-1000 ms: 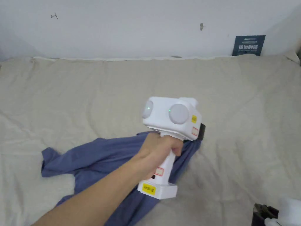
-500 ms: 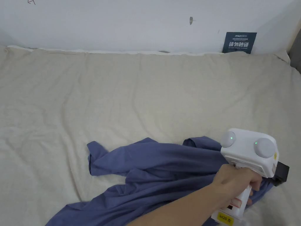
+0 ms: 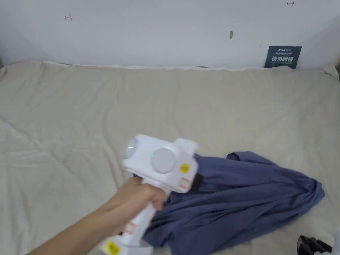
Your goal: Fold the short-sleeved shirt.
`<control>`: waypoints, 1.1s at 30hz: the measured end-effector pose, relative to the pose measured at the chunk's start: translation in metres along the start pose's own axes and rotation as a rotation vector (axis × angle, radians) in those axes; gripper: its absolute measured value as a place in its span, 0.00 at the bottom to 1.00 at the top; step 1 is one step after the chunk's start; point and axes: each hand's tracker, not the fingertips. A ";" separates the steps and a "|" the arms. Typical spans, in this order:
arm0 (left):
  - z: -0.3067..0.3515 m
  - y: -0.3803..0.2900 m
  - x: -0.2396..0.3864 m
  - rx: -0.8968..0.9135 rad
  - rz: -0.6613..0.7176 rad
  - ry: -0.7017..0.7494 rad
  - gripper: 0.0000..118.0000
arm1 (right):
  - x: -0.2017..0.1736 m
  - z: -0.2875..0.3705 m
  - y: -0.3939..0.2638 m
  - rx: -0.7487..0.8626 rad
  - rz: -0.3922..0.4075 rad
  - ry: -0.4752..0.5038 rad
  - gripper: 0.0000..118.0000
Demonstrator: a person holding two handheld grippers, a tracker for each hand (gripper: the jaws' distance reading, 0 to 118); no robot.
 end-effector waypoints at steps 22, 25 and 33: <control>-0.020 -0.124 -0.124 -0.116 0.264 0.229 0.56 | -0.059 -0.007 -0.025 -0.112 0.132 0.049 0.00; -0.010 -0.134 -0.103 -0.106 0.258 0.160 0.01 | -0.057 -0.010 -0.022 -0.118 0.134 0.045 0.00; 0.007 -0.154 -0.097 -0.041 0.296 0.111 0.01 | -0.077 -0.040 0.015 -0.151 0.161 0.102 0.00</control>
